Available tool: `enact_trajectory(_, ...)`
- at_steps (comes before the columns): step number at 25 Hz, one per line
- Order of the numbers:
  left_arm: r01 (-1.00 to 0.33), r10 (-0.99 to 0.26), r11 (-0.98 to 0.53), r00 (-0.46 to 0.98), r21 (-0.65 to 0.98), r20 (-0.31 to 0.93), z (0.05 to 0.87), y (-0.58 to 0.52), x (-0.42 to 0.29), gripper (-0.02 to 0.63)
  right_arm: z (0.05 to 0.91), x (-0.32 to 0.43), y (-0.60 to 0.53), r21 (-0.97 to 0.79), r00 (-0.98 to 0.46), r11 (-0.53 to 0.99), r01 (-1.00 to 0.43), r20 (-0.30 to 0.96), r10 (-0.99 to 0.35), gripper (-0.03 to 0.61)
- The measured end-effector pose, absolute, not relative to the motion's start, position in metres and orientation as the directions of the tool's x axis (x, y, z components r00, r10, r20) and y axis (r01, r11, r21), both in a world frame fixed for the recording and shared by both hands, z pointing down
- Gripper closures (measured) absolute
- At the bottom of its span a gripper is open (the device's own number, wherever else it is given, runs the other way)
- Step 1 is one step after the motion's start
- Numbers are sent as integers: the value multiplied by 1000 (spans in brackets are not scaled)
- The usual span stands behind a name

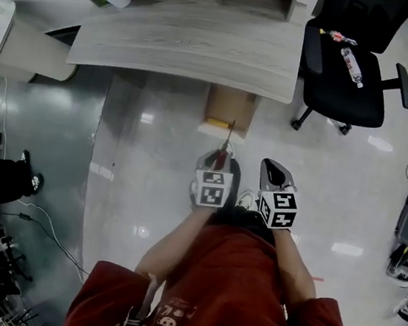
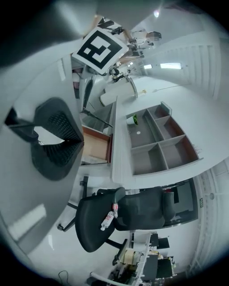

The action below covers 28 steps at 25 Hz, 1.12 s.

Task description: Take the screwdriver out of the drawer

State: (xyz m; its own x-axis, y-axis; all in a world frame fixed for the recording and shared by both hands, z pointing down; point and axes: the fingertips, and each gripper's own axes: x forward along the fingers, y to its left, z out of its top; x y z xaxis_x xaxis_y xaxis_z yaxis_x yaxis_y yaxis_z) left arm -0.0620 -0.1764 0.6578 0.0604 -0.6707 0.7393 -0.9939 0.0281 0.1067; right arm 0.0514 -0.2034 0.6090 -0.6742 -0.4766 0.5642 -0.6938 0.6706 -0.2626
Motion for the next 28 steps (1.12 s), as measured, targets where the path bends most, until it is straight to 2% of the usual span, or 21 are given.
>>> enact_trajectory(7, -990, -760, 14, 83, 143, 644, 598, -142, -32, 523, 574, 89, -180, -301, -665, 617, -727, 533, -523, 577)
enact_trajectory(16, -992, -854, -4, 68, 124, 516, 534, -123, -20, 523, 529, 119, -181, -218, -642, 625, -750, 467, -608, 577)
enact_trajectory(28, -996, -881, 9, 35, 90, 471, 515, -128, -22, 523, 512, 137, -188, -186, -631, 622, -761, 436, -642, 577)
